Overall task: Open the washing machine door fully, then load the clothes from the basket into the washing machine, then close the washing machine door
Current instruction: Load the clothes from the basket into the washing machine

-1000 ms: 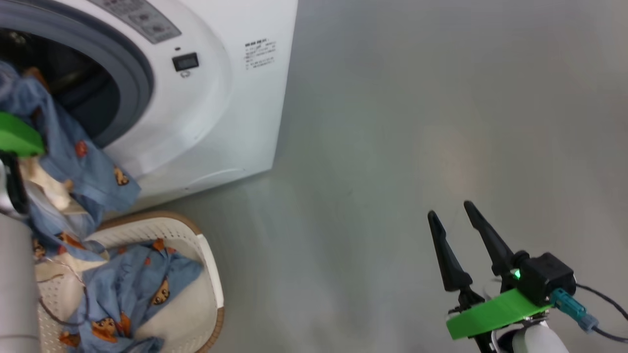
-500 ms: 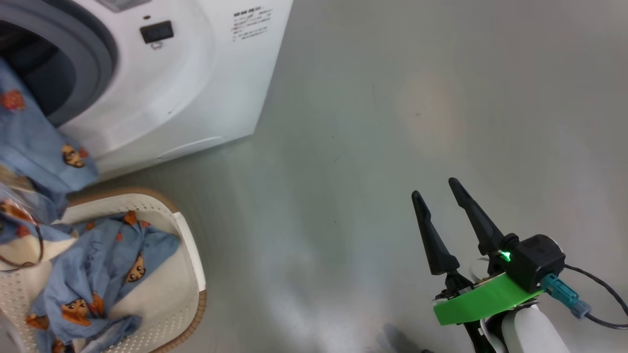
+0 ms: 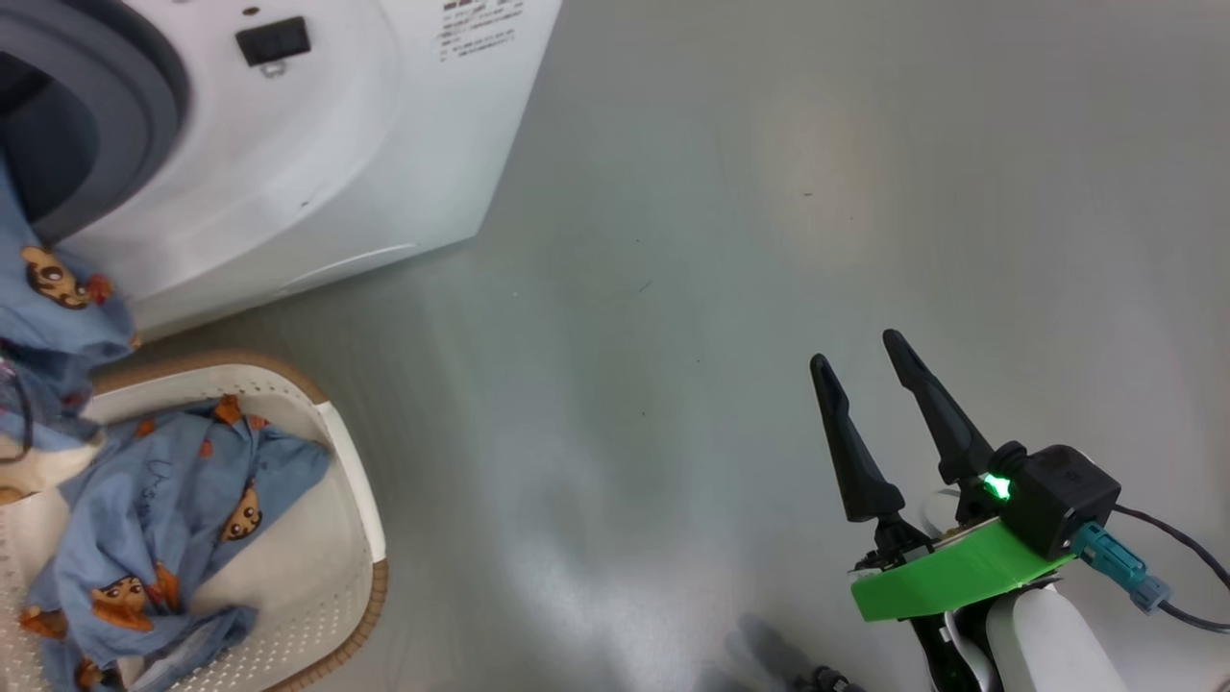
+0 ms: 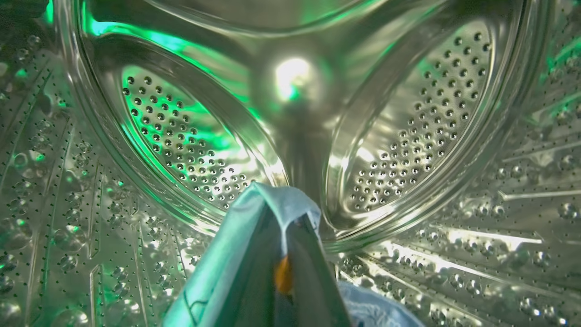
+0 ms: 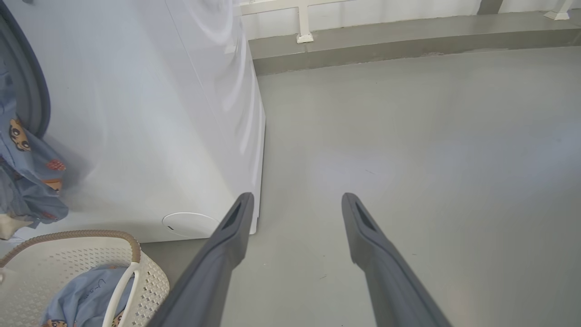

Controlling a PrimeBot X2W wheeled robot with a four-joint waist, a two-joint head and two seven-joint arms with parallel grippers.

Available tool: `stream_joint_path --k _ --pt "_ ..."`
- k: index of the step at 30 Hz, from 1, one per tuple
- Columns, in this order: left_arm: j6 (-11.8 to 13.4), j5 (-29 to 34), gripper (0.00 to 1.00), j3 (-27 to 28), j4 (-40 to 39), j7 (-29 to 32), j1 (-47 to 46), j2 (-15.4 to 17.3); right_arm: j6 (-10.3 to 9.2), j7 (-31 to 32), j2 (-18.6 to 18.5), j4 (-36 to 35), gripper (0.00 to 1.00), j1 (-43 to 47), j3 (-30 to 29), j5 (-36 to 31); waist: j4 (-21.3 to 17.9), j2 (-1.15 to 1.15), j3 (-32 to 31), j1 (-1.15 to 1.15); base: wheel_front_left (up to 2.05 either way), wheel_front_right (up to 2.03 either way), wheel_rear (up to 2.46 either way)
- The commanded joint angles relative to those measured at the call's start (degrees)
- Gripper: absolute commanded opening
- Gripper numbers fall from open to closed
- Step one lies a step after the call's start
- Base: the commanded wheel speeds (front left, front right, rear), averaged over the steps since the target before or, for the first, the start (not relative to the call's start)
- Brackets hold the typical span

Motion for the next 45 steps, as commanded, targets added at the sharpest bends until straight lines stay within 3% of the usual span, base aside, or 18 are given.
stream_joint_path --k 1,2,5,7,17,25,35,45 --pt "1.06 1.12 0.15 -0.52 0.33 -0.29 0.68 2.68 0.09 -0.27 -0.50 -0.64 1.00 0.65 0.77 0.76 0.44 0.00 -0.41 0.00 0.00 0.00 0.00" --pt "1.06 1.12 0.15 -0.52 0.33 -0.29 0.68 2.68 0.09 -0.27 -0.50 -0.64 1.00 0.65 0.77 0.76 0.44 0.00 -0.41 0.00 0.00 0.00 0.00" --pt "2.39 1.45 0.47 -0.98 4.01 -0.29 0.41 1.79 0.09 -0.27 -0.50 -0.14 1.00 0.60 0.55 0.82 1.18 0.00 -1.09 0.00 0.00 0.00 0.00" --pt "2.88 1.19 1.00 -0.94 4.77 -0.29 0.00 1.11 0.09 -0.27 -0.50 0.03 1.00 0.44 0.46 0.71 1.65 0.00 -1.57 0.00 0.00 0.00 0.00" --pt "3.18 1.39 1.00 -2.76 7.81 -0.29 1.40 -1.88 0.09 -0.27 -0.50 0.97 1.00 0.16 -0.63 0.35 4.92 0.00 -3.84 0.00 0.00 0.00 0.00" --pt "3.59 0.68 1.00 -3.65 6.20 -0.29 4.35 -6.21 0.09 -0.27 -0.50 1.56 1.00 -0.44 -2.18 -0.38 8.86 0.00 -5.25 0.00 0.00 0.00 0.00" --pt "1.03 -0.02 1.00 -6.67 -3.03 -0.29 13.81 -13.00 0.09 -0.27 -0.50 1.11 1.00 -1.47 -5.11 -2.37 14.84 0.00 -6.54 0.00 0.00 0.00 0.00" --pt "-0.58 -2.44 1.00 -10.59 -13.25 -0.29 25.93 -15.20 0.09 -0.27 -0.50 0.90 1.00 -1.21 -6.63 -3.75 18.24 0.00 -7.22 0.00 0.00 0.00 0.00"
